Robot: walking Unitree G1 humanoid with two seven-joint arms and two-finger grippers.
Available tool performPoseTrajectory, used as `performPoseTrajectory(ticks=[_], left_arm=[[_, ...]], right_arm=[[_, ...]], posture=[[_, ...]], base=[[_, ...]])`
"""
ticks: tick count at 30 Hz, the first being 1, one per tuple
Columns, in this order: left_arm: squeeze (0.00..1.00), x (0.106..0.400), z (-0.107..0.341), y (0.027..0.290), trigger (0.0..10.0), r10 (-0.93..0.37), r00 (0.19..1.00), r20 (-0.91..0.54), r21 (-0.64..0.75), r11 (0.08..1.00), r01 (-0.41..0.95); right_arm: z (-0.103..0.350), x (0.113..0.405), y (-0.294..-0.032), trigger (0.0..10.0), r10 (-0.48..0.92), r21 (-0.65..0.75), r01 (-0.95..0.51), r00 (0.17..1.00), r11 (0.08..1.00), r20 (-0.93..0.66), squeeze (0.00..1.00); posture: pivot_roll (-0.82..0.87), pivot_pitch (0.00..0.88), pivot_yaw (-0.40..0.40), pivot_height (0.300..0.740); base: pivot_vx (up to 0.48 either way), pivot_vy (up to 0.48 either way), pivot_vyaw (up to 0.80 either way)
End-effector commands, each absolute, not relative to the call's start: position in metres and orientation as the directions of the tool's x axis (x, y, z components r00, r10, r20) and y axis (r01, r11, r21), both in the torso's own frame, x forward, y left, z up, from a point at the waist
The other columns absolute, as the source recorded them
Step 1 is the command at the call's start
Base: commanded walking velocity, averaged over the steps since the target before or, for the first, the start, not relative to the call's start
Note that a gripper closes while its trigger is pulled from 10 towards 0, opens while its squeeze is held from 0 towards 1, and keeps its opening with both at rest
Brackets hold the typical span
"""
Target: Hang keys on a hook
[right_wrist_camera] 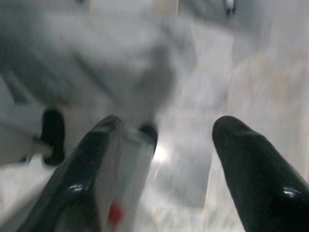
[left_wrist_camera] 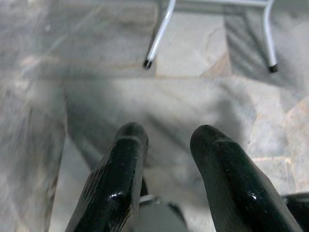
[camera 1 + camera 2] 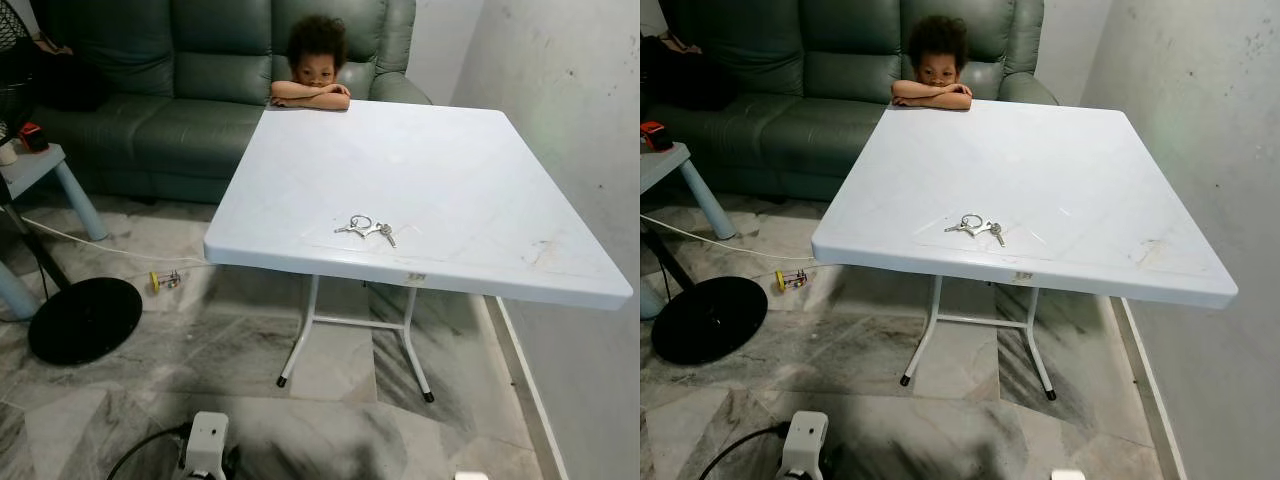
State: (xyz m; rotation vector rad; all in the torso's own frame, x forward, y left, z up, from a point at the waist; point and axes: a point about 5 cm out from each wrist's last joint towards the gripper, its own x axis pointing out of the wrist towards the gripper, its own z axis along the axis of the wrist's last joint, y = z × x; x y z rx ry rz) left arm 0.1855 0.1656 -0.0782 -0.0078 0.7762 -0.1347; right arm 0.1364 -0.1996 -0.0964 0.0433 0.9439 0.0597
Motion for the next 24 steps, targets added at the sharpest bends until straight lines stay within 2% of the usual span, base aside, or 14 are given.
performPoseTrajectory(ticks=[1, 2, 3, 4, 5, 10, 15, 24], left_arm=[[0.0, 0.195, -0.072, 0.165, 10.0, -0.146, 0.74, -0.657, -0.054, 0.988, 0.147], [0.0, 0.198, -0.069, 0.165, 10.0, -0.153, 0.754, -0.639, -0.058, 0.987, 0.151], [0.0, 0.204, -0.065, 0.163, 10.0, -0.164, 0.775, -0.61, -0.065, 0.985, 0.157], [0.0, 0.208, -0.062, 0.163, 10.0, -0.171, 0.789, -0.591, -0.069, 0.985, 0.161], [0.0, 0.213, -0.058, 0.161, 10.0, -0.181, 0.806, -0.563, -0.073, 0.983, 0.169], [0.0, 0.23, -0.043, 0.158, 10.0, -0.201, 0.864, -0.461, -0.097, 0.98, 0.176], [0.0, 0.255, -0.01, 0.153, 10.0, -0.238, 0.942, -0.237, -0.124, 0.969, 0.214], [0.0, 0.269, 0.032, 0.152, 10.0, -0.24, 0.971, -0.007, -0.119, 0.964, 0.237]], right_arm=[[-0.089, 0.151, -0.202, 10.0, 0.084, 0.063, -0.055, 0.644, 0.997, -0.761, 0.0], [-0.086, 0.157, -0.201, 10.0, 0.099, 0.071, -0.069, 0.665, 0.995, -0.74, 0.0], [-0.081, 0.165, -0.2, 10.0, 0.115, 0.073, -0.089, 0.694, 0.993, -0.711, 0.17], [-0.078, 0.169, -0.2, 10.0, 0.125, 0.074, -0.102, 0.712, 0.992, -0.691, 0.17], [-0.075, 0.175, -0.2, 10.0, 0.135, 0.077, -0.112, 0.733, 0.991, -0.667, 1.0], [-0.061, 0.193, -0.198, 10.0, 0.167, 0.091, -0.139, 0.804, 0.986, -0.571, 1.0], [-0.025, 0.228, -0.196, 10.0, 0.195, 0.099, -0.172, 0.927, 0.98, -0.32, 1.0], [0.023, 0.25, -0.193, 10.0, 0.187, 0.091, -0.182, 0.981, 0.979, -0.052, 1.0]], posture=[[0.1, 0.0, -0.061, 0.74], [0.11, 0.0, -0.067, 0.74], [0.11, 0.0, -0.067, 0.74], [0.11, 0.0, -0.067, 0.74], [0.11, 0.0, -0.07, 0.74], [0.1, 0.0, -0.068, 0.74], [0.1, 0.0, -0.062, 0.74], [0.09, 0.0, -0.061, 0.74]], base=[[0.0, 0.0, 0.0], [0.0, 0.0, 0.0], [0.0, 0.0, 0.0], [0.0, 0.0, 0.0], [0.0, 0.0, 0.0], [0.0, 0.0, 0.0], [0.0, 0.0, 0.0], [0.0, 0.0, 0.0]])
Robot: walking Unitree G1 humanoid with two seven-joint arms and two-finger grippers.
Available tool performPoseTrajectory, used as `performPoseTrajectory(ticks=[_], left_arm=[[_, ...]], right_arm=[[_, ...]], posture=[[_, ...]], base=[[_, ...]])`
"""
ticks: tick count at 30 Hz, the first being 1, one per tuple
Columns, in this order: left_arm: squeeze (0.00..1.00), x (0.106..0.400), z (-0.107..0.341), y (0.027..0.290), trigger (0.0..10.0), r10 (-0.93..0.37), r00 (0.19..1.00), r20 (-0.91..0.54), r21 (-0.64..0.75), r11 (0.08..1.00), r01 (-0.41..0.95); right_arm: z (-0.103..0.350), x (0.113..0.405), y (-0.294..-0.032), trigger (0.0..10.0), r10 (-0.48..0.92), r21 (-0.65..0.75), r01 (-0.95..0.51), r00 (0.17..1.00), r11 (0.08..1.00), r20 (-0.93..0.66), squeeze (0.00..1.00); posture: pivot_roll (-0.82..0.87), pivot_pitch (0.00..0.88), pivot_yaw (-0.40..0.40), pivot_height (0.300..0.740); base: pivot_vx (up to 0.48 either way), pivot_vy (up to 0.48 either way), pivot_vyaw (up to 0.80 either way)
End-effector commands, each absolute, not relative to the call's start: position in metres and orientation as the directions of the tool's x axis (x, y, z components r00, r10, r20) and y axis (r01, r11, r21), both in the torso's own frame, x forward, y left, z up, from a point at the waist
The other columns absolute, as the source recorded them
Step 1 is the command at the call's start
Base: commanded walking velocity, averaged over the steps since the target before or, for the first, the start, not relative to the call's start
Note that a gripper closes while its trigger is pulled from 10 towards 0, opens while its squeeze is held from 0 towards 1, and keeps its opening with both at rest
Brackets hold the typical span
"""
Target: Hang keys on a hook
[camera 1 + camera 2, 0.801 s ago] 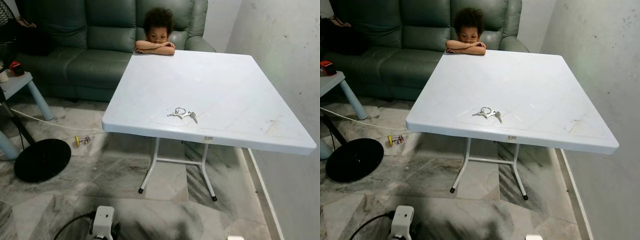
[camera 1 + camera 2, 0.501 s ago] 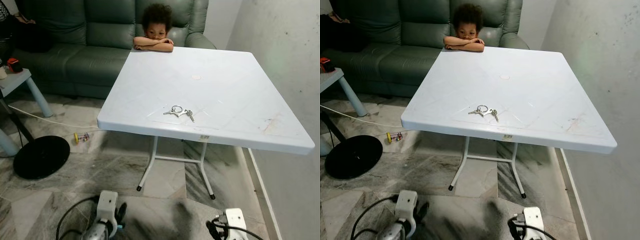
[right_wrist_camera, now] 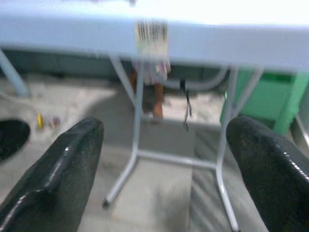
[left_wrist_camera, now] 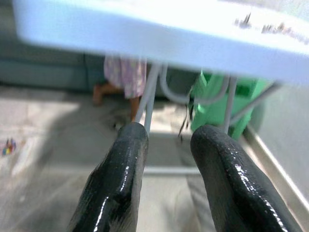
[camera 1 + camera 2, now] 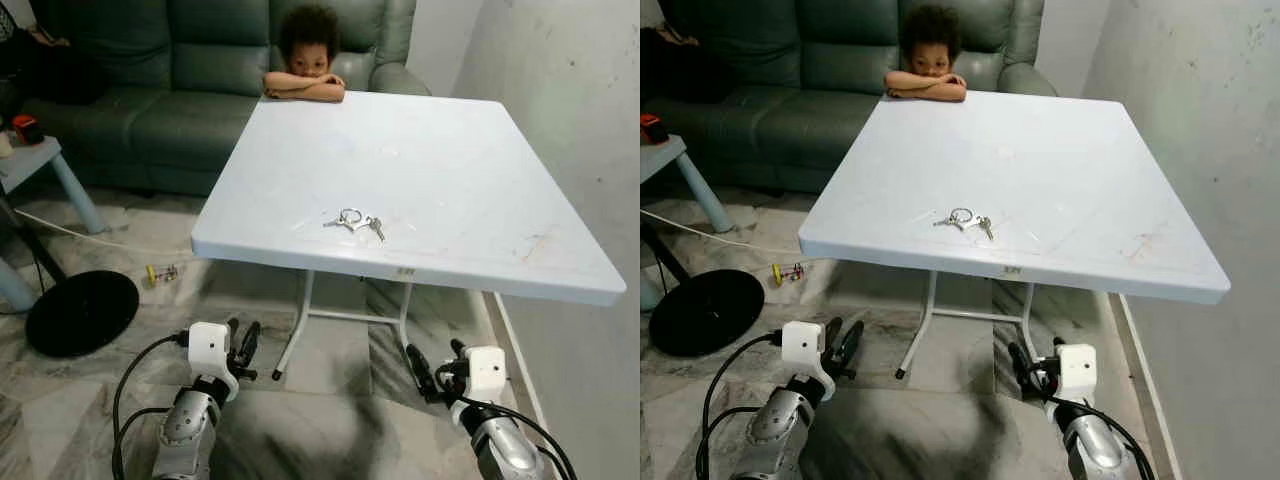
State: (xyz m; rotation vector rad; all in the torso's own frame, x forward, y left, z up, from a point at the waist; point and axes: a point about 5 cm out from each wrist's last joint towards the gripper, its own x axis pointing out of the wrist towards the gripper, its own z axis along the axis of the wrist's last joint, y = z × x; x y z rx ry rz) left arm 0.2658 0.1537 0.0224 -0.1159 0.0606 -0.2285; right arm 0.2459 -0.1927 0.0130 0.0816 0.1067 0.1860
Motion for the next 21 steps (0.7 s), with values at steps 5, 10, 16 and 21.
performPoseTrajectory(ticks=[5, 10, 16, 21], left_arm=[[0.0, 0.275, 0.062, 0.144, 10.0, -0.229, 0.968, 0.102, -0.147, 0.959, 0.243], [0.0, 0.272, 0.077, 0.146, 10.0, -0.216, 0.966, 0.145, -0.15, 0.96, 0.237], [0.0, 0.257, 0.088, 0.166, 10.0, -0.086, 0.986, 0.14, -0.217, 0.969, 0.116], [0.0, 0.251, 0.094, 0.169, 10.0, -0.054, 0.989, 0.14, -0.213, 0.974, 0.083]], right_arm=[[0.052, 0.255, -0.184, 10.0, 0.208, 0.095, -0.213, 0.976, 0.972, 0.062, 1.0], [0.065, 0.252, -0.18, 10.0, 0.237, 0.11, -0.246, 0.968, 0.963, 0.088, 1.0], [0.085, 0.239, -0.177, 10.0, 0.251, 0.107, -0.264, 0.961, 0.959, 0.116, 0.0], [0.091, 0.234, -0.177, 10.0, 0.234, 0.089, -0.245, 0.965, 0.965, 0.116, 0.0]], posture=[[0.09, 0.0, -0.066, 0.74], [0.09, 0.0, -0.068, 0.74], [0.09, 0.0, -0.071, 0.74], [0.1, 0.0, -0.07, 0.74]], base=[[0.0, 0.0, 0.0], [0.0, 0.0, 0.0], [0.0, 0.0, 0.0], [0.0, 0.0, 0.0]])
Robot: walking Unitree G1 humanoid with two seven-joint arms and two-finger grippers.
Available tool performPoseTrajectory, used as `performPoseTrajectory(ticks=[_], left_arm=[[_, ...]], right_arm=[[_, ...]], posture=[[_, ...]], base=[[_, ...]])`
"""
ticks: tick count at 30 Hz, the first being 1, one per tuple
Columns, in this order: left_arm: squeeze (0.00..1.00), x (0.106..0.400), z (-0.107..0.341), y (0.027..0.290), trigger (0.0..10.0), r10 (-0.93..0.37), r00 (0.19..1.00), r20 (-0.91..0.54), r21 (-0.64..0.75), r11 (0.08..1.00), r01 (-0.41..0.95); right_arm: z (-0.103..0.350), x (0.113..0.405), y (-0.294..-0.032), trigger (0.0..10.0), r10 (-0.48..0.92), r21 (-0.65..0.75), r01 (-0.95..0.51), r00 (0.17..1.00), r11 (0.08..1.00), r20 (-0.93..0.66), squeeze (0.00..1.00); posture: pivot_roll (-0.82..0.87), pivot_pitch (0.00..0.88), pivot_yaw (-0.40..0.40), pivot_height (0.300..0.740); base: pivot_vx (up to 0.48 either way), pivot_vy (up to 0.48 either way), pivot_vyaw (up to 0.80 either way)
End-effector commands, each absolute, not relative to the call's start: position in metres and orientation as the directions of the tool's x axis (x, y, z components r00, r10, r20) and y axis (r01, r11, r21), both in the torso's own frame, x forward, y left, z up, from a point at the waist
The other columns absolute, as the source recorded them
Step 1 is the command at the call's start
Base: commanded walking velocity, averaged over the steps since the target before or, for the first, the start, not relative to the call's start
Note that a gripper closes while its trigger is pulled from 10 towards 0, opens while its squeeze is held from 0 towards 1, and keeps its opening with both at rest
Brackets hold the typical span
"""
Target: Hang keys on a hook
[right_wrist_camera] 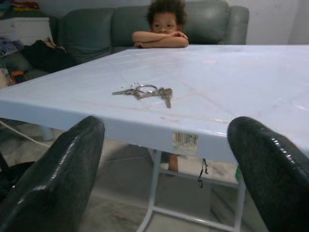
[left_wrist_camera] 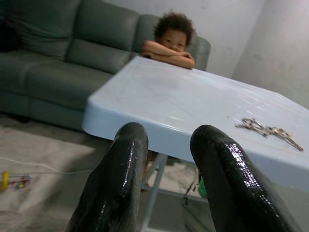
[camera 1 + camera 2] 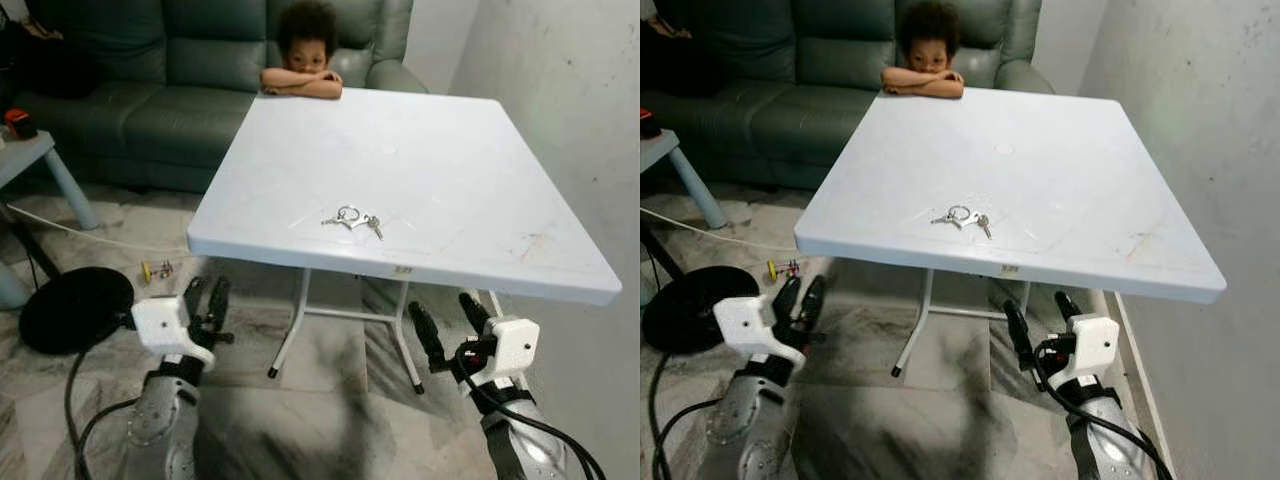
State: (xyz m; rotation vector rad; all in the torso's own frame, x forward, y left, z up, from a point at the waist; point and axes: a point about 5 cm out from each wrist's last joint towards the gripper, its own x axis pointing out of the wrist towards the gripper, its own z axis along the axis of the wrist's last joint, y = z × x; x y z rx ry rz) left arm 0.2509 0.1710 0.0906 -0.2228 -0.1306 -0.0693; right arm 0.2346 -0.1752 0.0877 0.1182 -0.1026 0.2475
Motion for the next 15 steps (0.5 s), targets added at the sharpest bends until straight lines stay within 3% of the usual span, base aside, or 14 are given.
performPoseTrajectory(ticks=[1, 15], left_arm=[[0.0, 0.251, 0.099, 0.171, 10.0, -0.041, 0.988, 0.146, -0.222, 0.972, 0.074], [0.0, 0.259, 0.117, 0.167, 10.0, -0.092, 0.988, 0.12, -0.27, 0.955, 0.122]], right_arm=[[0.094, 0.234, -0.177, 10.0, 0.226, 0.094, -0.238, 0.967, 0.967, 0.119, 0.0], [0.116, 0.245, -0.172, 10.0, 0.24, 0.075, -0.253, 0.96, 0.965, 0.147, 0.0]], posture=[[0.1, 0.0, -0.07, 0.74], [0.11, 0.0, -0.064, 0.74]], base=[[0.0, 0.0, 0.0], [0.0, 0.0, 0.0]])
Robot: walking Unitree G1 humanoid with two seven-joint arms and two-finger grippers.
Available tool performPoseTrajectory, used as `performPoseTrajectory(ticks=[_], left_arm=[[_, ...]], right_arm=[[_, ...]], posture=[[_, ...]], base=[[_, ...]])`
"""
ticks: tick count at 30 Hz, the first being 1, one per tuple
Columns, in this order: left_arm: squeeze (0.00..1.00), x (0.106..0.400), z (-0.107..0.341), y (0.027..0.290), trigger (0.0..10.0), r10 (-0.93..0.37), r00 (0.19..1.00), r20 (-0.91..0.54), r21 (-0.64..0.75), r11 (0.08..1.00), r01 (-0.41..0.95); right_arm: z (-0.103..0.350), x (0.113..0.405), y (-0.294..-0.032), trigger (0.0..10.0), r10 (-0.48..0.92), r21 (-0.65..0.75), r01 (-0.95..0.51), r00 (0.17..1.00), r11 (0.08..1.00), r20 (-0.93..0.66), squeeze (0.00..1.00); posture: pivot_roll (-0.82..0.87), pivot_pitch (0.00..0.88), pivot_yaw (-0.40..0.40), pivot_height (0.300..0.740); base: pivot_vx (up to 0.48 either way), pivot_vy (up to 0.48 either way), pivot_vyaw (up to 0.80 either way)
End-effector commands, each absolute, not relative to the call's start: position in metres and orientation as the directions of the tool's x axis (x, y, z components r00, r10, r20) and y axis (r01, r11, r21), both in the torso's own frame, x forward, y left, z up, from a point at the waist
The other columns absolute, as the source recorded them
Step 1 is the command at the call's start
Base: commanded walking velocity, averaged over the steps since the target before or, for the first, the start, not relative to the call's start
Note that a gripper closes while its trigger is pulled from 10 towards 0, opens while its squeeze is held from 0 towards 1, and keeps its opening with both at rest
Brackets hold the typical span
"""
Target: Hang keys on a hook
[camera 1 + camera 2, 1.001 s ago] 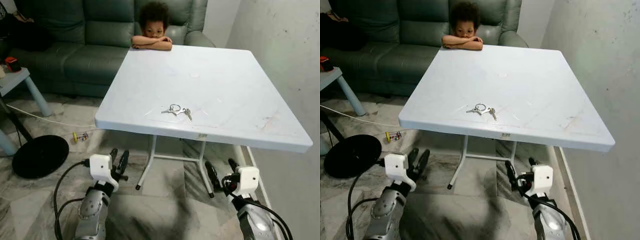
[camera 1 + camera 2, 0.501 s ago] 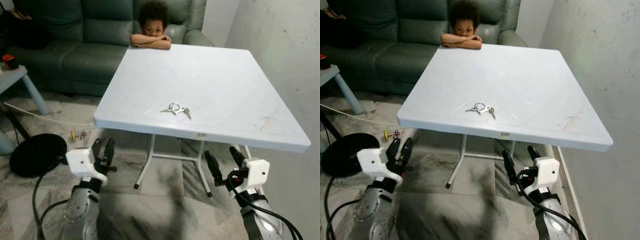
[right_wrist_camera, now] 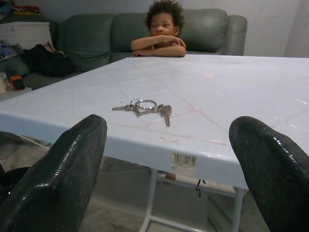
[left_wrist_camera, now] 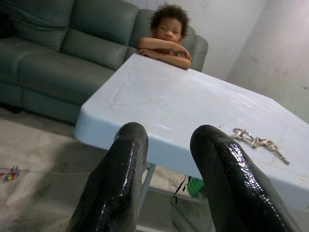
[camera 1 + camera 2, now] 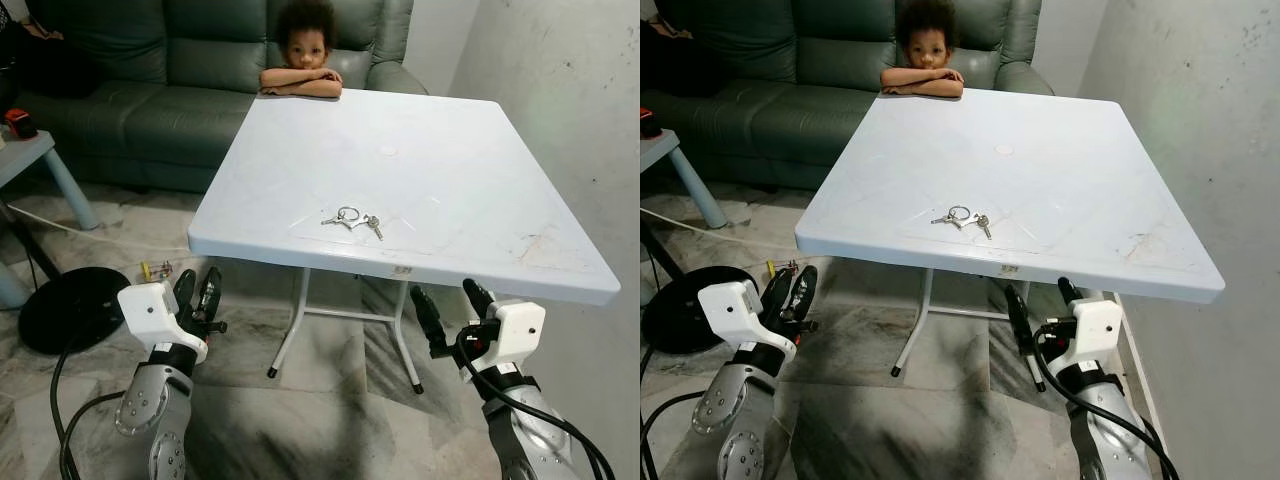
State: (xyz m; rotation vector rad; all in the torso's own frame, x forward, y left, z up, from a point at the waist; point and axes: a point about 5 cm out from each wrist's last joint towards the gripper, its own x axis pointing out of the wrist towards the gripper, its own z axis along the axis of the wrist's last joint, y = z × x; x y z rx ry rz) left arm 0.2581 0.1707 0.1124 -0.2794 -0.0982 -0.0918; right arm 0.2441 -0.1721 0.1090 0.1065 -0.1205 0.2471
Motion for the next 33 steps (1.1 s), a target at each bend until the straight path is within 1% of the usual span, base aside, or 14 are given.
performPoseTrajectory(ticks=[1, 6, 16, 27, 33], left_arm=[[0.0, 0.2597, 0.1177, 0.1673, 10.0, -0.093, 0.989, 0.118, -0.267, 0.956, 0.122], [0.0, 0.2637, 0.1192, 0.1676, 10.0, -0.093, 0.989, 0.117, -0.242, 0.963, 0.12], [0.0, 0.2646, 0.1195, 0.1613, 10.0, -0.122, 0.987, 0.109, -0.247, 0.958, 0.146], [0.0, 0.2652, 0.119, 0.1603, 10.0, -0.127, 0.986, 0.105, -0.254, 0.955, 0.15], [0.0, 0.2644, 0.1187, 0.1586, 10.0, -0.132, 0.986, 0.104, -0.259, 0.953, 0.155]], right_arm=[[0.1166, 0.2455, -0.1718, 10.0, 0.243, 0.073, -0.255, 0.959, 0.964, 0.148, 0.0], [0.1178, 0.2471, -0.1713, 10.0, 0.248, 0.072, -0.261, 0.957, 0.963, 0.149, 0.0], [0.1184, 0.2482, -0.1697, 10.0, 0.253, 0.076, -0.266, 0.956, 0.961, 0.147, 0.0], [0.118, 0.2489, -0.169, 10.0, 0.257, 0.077, -0.27, 0.955, 0.96, 0.146, 0.0], [0.1173, 0.248, -0.1688, 10.0, 0.257, 0.077, -0.27, 0.956, 0.96, 0.143, 0.0]], posture=[[0.11, 0.0, -0.064, 0.74], [0.11, 0.0, -0.064, 0.74], [0.11, 0.0, -0.059, 0.74], [0.11, 0.0, -0.057, 0.74], [0.11, 0.0, -0.056, 0.74]], base=[[0.0, 0.0, 0.0], [0.097, 0.0, 0.0], [0.365, 0.0, 0.0], [0.365, 0.0, 0.0], [0.342, 0.273, 0.0]])
